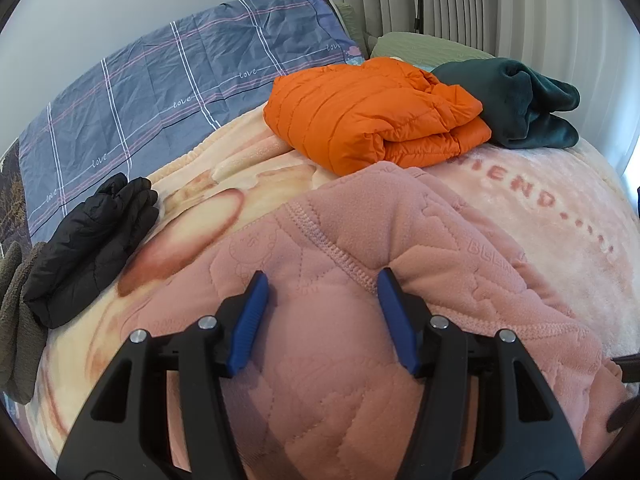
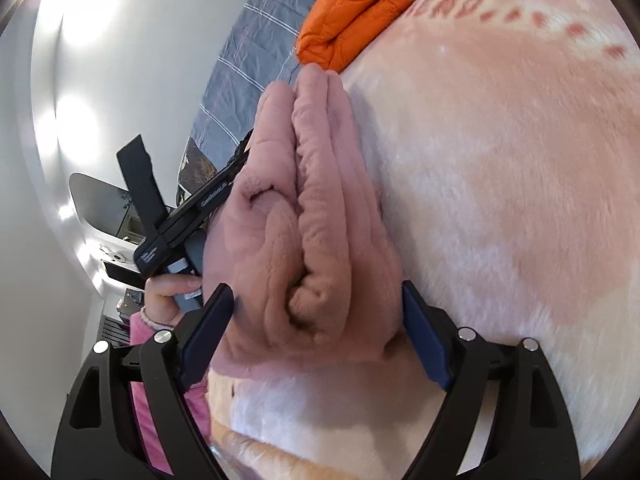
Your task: Fold large clothes
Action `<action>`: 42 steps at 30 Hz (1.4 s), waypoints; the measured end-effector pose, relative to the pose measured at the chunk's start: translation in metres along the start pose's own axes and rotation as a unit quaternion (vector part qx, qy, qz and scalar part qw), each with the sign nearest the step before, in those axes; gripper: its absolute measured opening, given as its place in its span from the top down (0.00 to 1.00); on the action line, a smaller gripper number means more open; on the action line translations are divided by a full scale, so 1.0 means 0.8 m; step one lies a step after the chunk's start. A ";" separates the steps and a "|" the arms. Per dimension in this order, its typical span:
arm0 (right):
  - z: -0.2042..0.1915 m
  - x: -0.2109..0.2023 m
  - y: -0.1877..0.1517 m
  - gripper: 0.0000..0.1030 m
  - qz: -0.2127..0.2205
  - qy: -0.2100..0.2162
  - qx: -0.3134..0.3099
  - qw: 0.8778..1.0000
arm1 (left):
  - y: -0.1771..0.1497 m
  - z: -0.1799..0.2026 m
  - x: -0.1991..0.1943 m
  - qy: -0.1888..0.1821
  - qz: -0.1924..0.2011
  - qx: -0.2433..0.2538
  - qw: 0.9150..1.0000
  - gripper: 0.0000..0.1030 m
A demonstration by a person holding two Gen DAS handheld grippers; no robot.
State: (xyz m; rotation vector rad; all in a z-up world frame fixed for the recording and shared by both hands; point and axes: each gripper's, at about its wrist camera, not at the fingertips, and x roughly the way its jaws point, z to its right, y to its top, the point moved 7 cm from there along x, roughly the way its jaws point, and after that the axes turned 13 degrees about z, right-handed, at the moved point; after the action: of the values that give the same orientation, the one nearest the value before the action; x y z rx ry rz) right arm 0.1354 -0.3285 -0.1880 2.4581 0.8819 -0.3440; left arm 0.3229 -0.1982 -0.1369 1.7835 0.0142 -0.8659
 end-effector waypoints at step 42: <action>0.000 0.029 0.003 0.46 0.075 -0.058 -0.108 0.990 | -0.071 -0.108 -0.106 -0.107 0.029 -0.254 0.961 0.05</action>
State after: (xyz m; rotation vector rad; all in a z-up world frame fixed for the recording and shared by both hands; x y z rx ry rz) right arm 0.1542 -0.3180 -0.1965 2.2634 0.6461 -0.3175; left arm 0.2845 -0.0710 -0.1246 1.2021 0.0403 -0.9124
